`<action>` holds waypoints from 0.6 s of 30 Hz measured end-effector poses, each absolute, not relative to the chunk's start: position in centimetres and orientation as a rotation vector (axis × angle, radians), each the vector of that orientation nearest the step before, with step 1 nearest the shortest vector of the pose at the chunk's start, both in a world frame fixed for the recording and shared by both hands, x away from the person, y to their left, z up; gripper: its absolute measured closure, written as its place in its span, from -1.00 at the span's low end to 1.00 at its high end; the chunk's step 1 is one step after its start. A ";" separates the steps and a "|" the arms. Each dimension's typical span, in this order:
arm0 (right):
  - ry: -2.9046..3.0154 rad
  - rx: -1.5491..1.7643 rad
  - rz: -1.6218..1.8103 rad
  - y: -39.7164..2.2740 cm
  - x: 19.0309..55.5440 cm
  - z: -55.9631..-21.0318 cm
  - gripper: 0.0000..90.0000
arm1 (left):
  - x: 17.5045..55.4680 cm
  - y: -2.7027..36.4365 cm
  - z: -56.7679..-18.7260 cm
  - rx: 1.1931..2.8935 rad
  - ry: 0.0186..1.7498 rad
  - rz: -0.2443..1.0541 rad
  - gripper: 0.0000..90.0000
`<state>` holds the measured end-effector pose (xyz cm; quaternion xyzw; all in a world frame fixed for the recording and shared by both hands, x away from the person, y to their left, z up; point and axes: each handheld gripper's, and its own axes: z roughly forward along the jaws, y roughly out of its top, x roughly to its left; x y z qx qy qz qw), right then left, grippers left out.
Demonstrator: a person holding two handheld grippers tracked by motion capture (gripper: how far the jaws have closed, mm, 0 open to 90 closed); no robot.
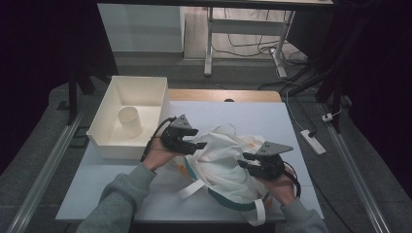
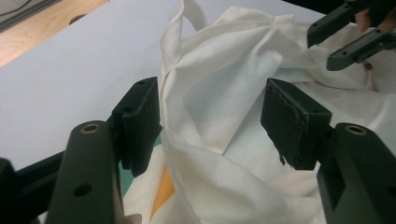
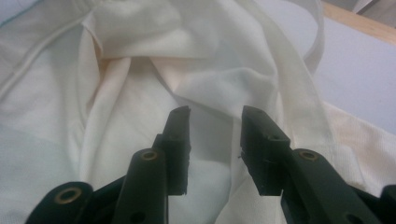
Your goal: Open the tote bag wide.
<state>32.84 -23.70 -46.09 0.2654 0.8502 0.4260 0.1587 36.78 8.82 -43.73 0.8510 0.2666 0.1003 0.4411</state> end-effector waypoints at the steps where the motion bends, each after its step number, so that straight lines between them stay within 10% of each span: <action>1: 2.429 0.751 1.230 -23.7 32.8 -46.0 0.37 | 36.6 9.1 -43.5 2.108 0.659 0.248 -0.16; 18: 2.359 0.704 1.325 -23.5 32.2 -44.4 0.10 | 34.9 14.7 -39.8 2.045 0.703 0.311 -0.36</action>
